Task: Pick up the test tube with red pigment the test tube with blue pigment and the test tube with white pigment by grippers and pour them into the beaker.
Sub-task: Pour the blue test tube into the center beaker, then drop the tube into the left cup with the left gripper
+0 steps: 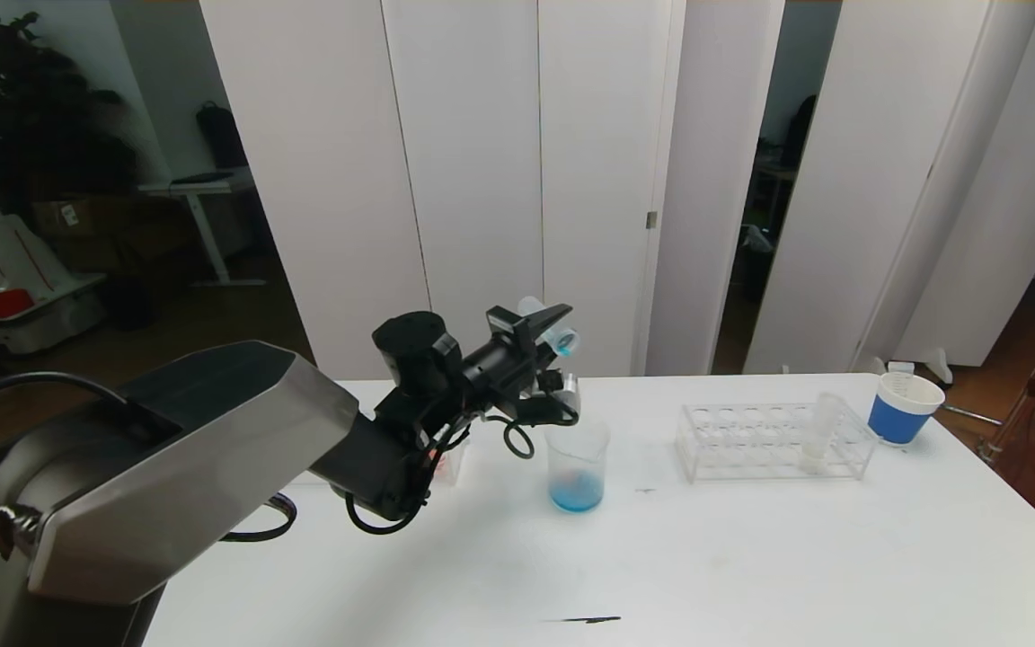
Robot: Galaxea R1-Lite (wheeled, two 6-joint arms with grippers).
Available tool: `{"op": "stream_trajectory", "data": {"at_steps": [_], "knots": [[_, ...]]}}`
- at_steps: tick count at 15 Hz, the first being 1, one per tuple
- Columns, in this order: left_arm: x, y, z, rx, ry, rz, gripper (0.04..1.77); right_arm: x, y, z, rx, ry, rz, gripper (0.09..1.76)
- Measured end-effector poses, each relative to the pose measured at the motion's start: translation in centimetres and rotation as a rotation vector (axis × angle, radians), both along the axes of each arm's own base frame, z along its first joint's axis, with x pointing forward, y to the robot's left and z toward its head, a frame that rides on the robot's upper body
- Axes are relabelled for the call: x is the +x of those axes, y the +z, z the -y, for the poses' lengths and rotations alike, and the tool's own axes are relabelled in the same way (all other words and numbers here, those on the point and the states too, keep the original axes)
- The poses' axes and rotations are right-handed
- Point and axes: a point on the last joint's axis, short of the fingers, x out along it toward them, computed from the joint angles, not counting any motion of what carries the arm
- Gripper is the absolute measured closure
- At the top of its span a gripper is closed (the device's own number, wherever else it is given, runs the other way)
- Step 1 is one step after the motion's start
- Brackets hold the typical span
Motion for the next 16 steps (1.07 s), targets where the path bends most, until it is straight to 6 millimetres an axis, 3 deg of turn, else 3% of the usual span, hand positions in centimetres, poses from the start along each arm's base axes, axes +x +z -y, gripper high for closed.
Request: {"op": "stream_trajectory", "data": {"at_steps": [10, 13, 16], "knots": [[-0.8, 1.0, -0.4, -0.014, 0.05, -0.003, 1.23, 0.0, 0.0, 0.0, 0.0, 0.0, 0.0, 0.1], [-1.3, 3.1, -1.1, -0.096, 0.164, -0.01, 1.23, 0.0, 0.0, 0.0, 0.0, 0.0, 0.0, 0.1], [-2.2, 6.2, -2.0, -0.292, 0.262, -0.047, 1.23, 0.0, 0.0, 0.0, 0.0, 0.0, 0.0, 0.1]]}}
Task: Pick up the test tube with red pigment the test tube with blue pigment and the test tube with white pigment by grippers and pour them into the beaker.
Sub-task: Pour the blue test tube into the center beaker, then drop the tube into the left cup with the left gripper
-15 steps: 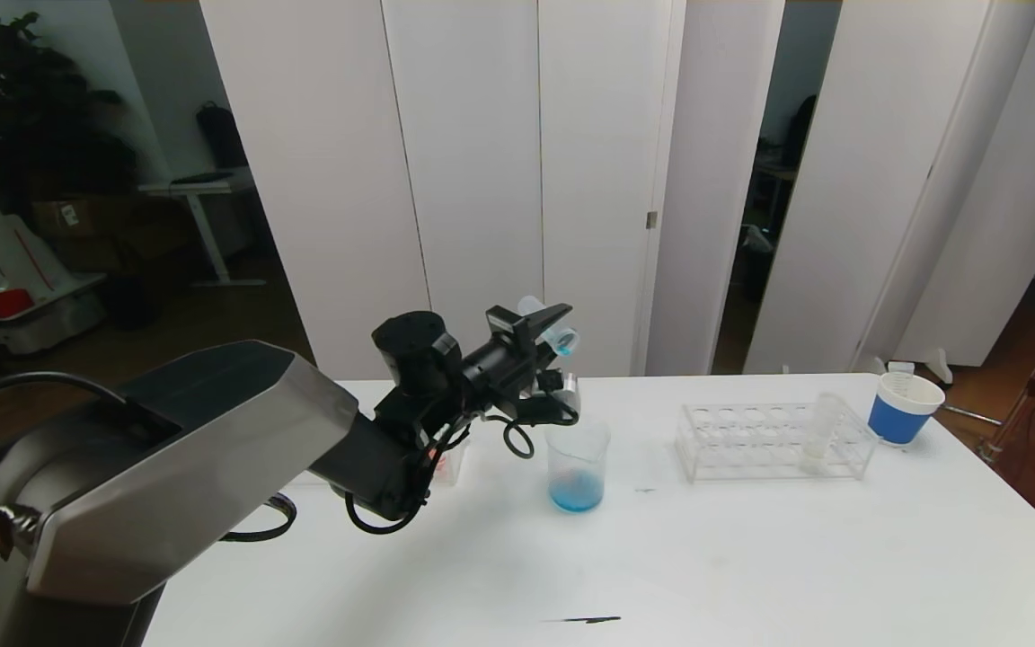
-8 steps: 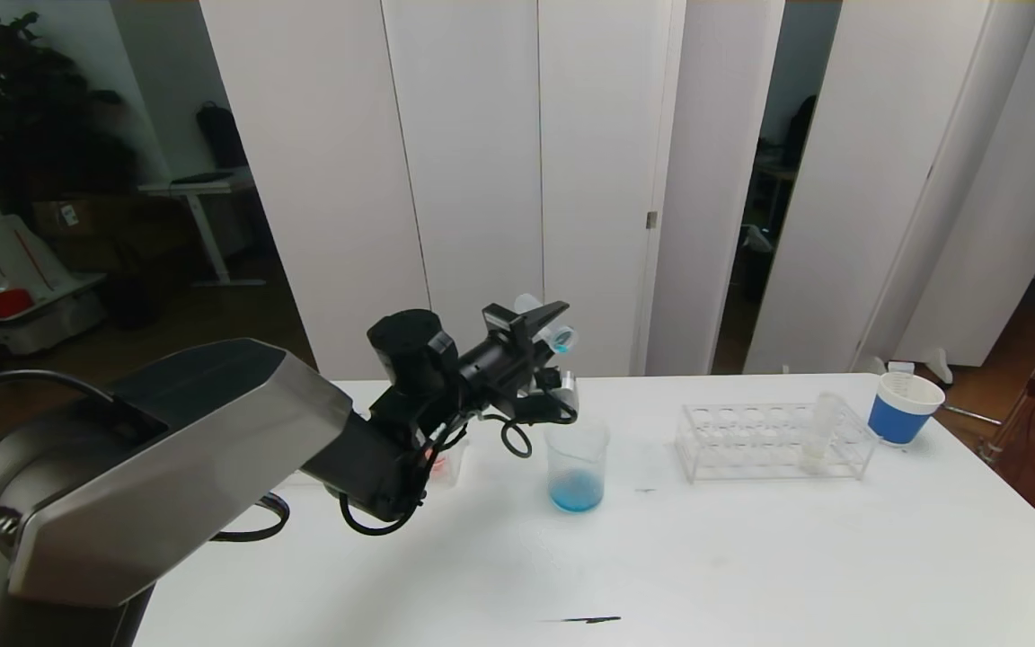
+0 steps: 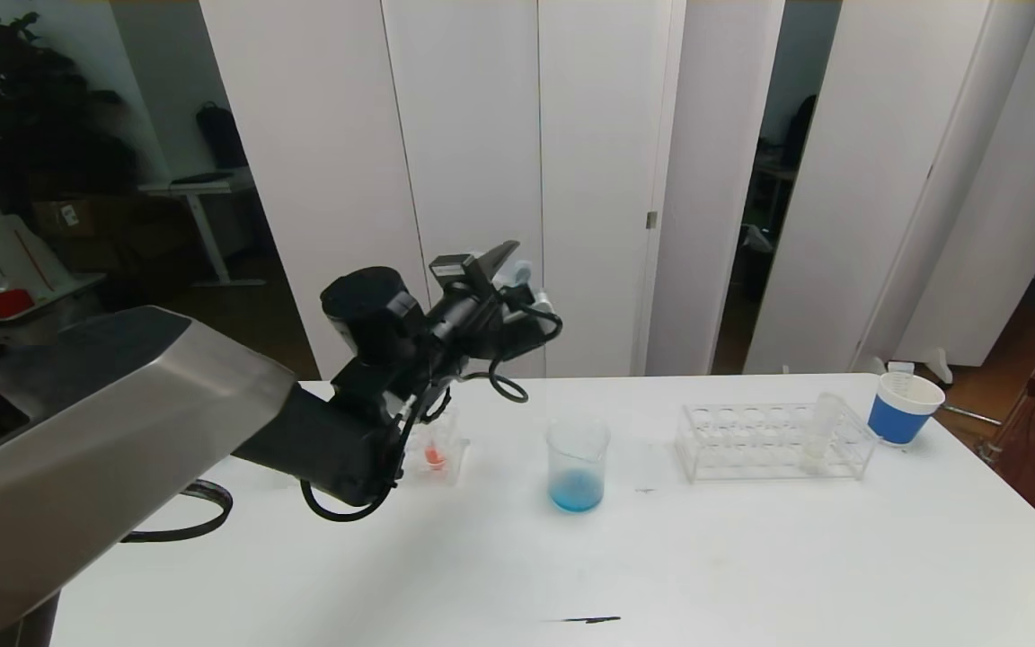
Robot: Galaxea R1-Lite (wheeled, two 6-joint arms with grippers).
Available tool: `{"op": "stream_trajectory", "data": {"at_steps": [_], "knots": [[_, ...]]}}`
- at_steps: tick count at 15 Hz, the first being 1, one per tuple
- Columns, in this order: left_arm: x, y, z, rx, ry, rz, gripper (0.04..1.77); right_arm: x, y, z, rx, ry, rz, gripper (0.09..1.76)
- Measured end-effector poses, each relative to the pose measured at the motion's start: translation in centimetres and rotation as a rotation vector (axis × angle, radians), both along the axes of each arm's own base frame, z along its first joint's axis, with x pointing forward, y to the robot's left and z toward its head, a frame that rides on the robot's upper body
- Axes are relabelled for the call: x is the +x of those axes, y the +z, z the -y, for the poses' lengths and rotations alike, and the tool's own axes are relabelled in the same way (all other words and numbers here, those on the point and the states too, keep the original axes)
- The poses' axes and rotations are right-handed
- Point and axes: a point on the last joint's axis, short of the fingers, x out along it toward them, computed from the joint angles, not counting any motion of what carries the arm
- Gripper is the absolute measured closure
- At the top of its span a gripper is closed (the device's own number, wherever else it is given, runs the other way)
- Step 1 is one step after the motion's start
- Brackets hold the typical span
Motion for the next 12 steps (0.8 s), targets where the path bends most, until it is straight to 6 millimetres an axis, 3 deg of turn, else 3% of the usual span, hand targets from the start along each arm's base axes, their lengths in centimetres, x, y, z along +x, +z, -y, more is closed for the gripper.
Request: {"op": "stream_trajectory", "data": {"at_steps": [6, 12], "knots": [[-1.7, 4.1, -3.5, -0.421, 0.203, -0.23, 1.23, 0.0, 0.0, 0.0, 0.0, 0.0, 0.0, 0.1], [-3.9, 5.4, -10.4, -0.827, 0.366, -0.502, 1.23, 0.0, 0.0, 0.0, 0.0, -0.001, 0.0, 0.1]]}}
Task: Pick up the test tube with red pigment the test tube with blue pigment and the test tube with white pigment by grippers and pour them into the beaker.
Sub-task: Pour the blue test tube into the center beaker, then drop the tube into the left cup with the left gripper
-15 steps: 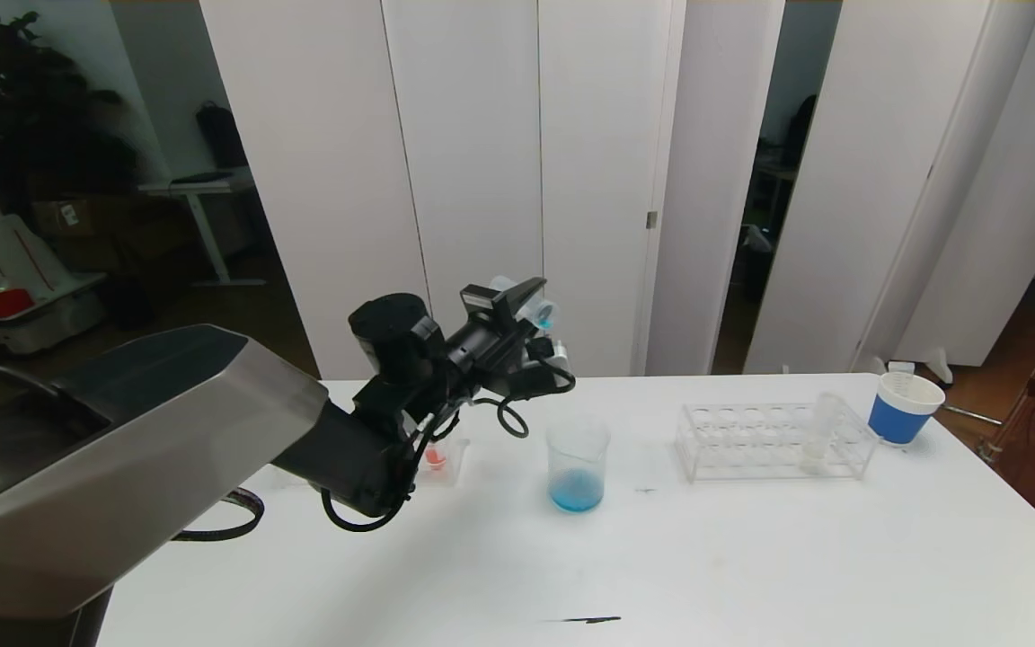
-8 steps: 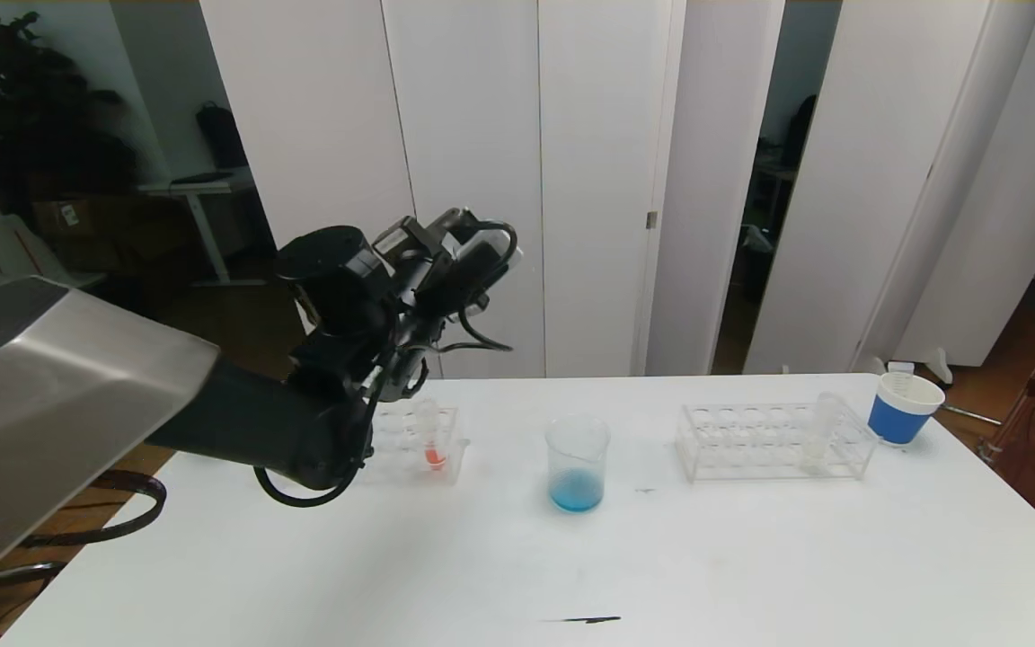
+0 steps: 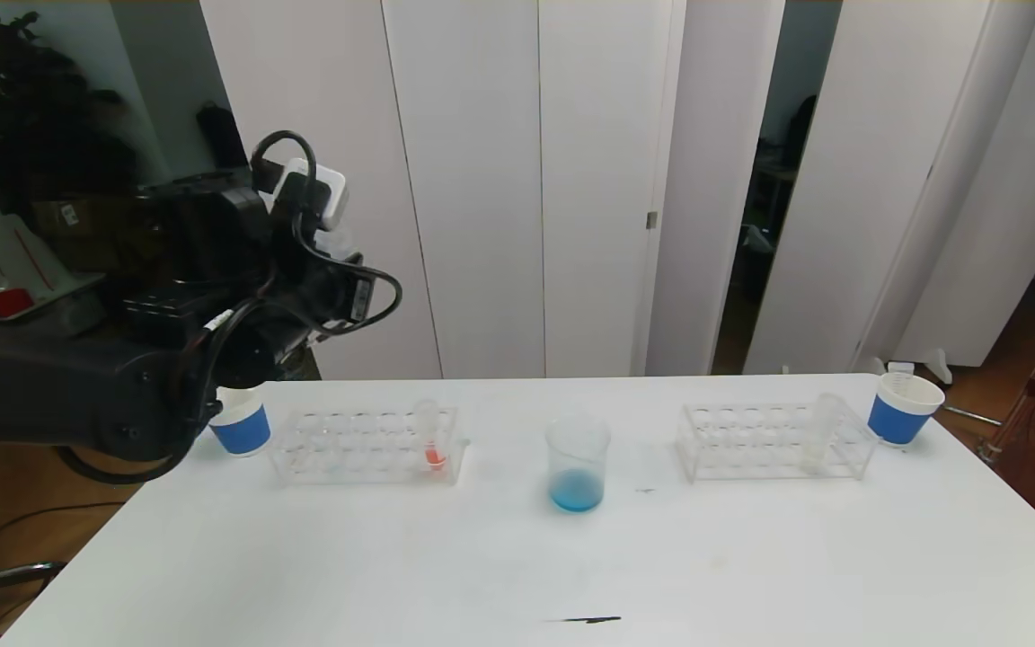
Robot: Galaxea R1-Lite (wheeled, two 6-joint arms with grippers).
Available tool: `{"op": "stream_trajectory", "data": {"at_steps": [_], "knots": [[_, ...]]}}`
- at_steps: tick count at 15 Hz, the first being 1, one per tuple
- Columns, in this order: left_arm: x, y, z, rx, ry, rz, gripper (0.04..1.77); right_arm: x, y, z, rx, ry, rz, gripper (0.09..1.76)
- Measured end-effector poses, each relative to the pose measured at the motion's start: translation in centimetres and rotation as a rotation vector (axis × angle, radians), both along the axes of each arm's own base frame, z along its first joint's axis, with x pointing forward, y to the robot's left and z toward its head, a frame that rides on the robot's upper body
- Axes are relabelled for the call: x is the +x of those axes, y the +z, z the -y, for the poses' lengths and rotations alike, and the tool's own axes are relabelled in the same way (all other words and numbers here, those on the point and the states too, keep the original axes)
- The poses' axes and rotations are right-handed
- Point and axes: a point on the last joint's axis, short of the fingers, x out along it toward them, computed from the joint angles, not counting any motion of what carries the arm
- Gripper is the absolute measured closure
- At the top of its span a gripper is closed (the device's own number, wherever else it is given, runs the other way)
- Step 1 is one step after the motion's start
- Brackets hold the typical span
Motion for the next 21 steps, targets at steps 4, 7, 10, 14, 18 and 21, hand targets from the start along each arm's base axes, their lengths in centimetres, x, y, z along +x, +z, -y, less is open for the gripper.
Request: {"op": "stream_trajectory", "data": {"at_steps": [4, 7, 10, 14, 18, 21], "knots": [[-1.6, -1.2, -3.9, -0.118, 0.098, -0.072, 1.23, 0.0, 0.0, 0.0, 0.0, 0.0, 0.0, 0.1], [-2.4, -2.4, -5.8, -0.177, 0.155, -0.106, 1.23, 0.0, 0.0, 0.0, 0.0, 0.0, 0.0, 0.1], [-2.6, -3.3, -7.0, -0.178, 0.189, -0.131, 1.23, 0.0, 0.0, 0.0, 0.0, 0.0, 0.0, 0.1], [-1.8, -3.3, -8.9, -0.199, 0.206, -0.122, 1.23, 0.0, 0.0, 0.0, 0.0, 0.0, 0.0, 0.1], [0.7, -2.7, -11.2, -0.286, 0.238, -0.06, 1.23, 0.0, 0.0, 0.0, 0.0, 0.0, 0.0, 0.1], [3.4, -2.9, -14.0, -0.313, 0.289, 0.036, 1.23, 0.0, 0.0, 0.0, 0.0, 0.001, 0.0, 0.1]]}}
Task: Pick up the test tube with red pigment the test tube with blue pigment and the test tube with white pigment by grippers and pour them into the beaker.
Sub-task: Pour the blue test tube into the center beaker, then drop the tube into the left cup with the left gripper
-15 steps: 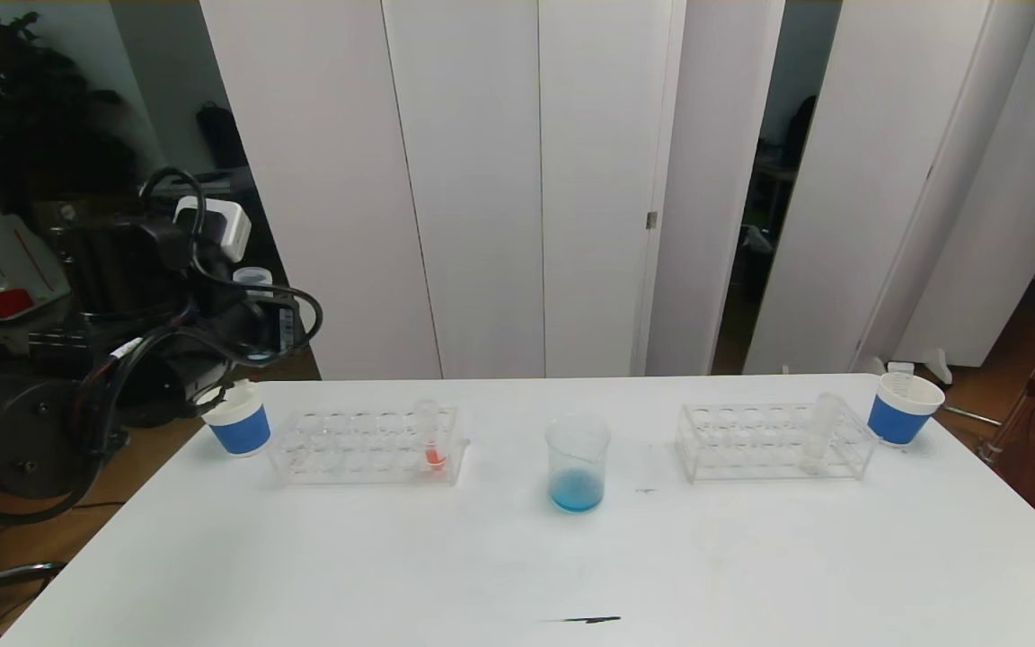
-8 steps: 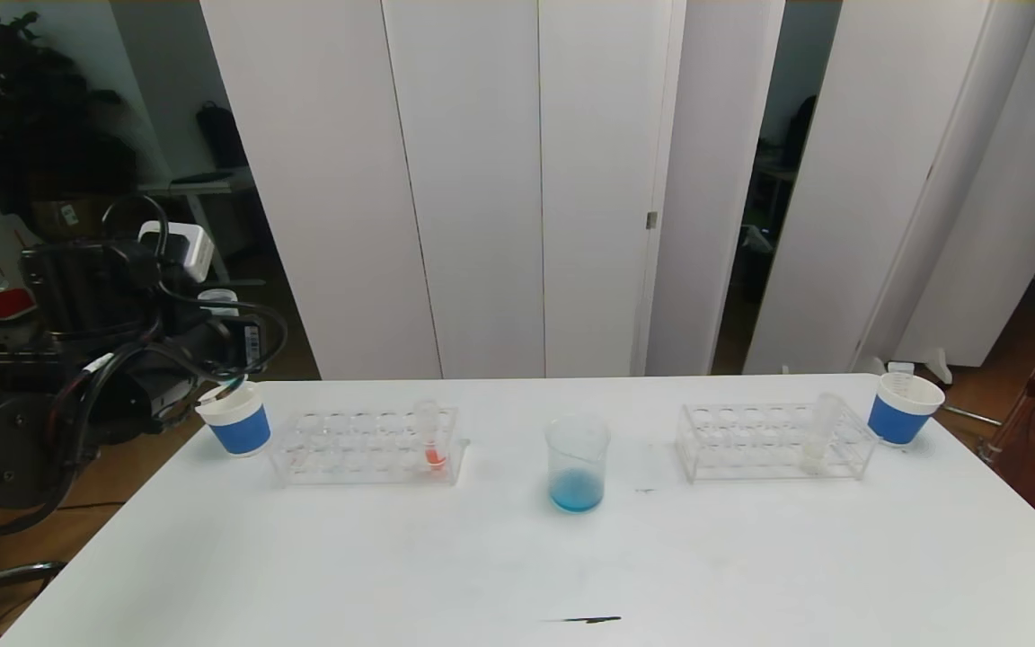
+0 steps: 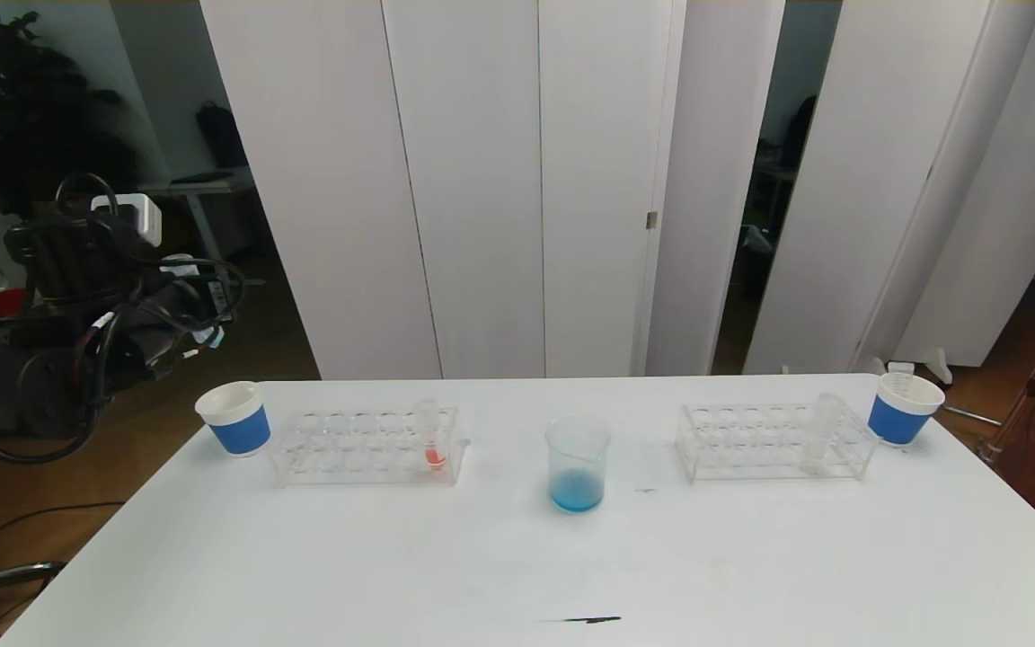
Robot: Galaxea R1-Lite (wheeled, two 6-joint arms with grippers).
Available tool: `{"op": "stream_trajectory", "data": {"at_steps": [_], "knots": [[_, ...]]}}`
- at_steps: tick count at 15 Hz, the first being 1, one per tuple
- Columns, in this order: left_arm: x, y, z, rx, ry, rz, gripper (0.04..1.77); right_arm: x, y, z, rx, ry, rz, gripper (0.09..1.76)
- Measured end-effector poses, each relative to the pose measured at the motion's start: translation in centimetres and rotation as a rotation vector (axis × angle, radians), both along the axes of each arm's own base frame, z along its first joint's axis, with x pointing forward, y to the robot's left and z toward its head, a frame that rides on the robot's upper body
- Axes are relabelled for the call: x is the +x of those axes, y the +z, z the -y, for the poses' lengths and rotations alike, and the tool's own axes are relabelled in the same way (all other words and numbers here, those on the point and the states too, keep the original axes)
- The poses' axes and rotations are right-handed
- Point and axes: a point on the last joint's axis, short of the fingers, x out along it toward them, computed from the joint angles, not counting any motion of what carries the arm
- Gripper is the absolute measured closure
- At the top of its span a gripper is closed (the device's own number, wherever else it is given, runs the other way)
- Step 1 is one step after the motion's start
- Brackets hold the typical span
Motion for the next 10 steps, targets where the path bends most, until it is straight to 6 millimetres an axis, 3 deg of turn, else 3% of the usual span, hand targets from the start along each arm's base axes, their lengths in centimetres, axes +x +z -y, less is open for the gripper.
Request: {"op": "stream_trajectory", "data": {"at_steps": [2, 5, 10], "knots": [[1.8, -1.1, -1.9, 0.011, 0.04, 0.045, 1.23, 0.0, 0.0, 0.0, 0.0, 0.0, 0.0, 0.1], [4.0, -4.5, -4.1, 0.01, 0.077, 0.014, 1.23, 0.0, 0.0, 0.0, 0.0, 0.0, 0.0, 0.1], [5.4, -9.2, -4.9, -0.014, 0.086, -0.081, 1.23, 0.0, 0.0, 0.0, 0.0, -0.001, 0.0, 0.1]]}}
